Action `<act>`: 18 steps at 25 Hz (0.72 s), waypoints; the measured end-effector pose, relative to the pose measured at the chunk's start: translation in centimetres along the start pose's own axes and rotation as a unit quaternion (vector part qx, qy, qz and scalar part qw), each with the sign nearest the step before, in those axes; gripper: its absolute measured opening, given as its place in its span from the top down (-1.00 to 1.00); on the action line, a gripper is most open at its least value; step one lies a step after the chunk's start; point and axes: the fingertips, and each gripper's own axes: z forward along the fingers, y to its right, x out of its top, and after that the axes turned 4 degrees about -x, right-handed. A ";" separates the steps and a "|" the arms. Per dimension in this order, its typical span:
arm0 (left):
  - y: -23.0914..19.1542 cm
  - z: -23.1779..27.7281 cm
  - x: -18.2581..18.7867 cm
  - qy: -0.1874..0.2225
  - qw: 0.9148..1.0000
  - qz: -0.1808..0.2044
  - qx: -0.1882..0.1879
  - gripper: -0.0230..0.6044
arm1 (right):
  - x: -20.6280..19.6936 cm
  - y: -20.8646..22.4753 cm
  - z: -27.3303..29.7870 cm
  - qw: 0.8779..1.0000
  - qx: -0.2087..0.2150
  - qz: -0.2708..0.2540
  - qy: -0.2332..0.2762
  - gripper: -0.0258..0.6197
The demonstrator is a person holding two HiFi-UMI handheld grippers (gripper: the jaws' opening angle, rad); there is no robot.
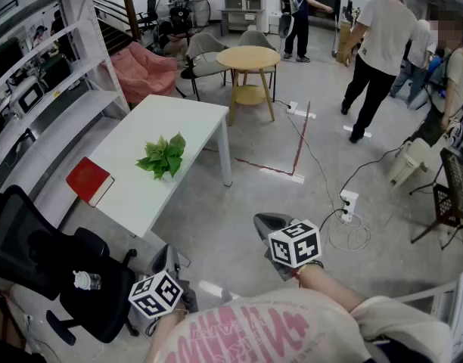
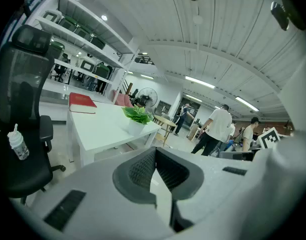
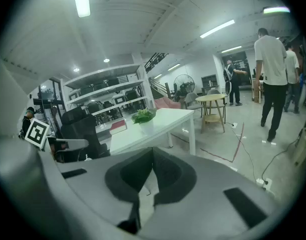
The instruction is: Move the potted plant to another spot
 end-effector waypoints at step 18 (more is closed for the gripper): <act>-2.1 0.9 2.6 0.014 1.000 0.007 -0.012 0.92 | 1.2 -1.0 3.0 0.999 0.000 0.040 0.016 0.90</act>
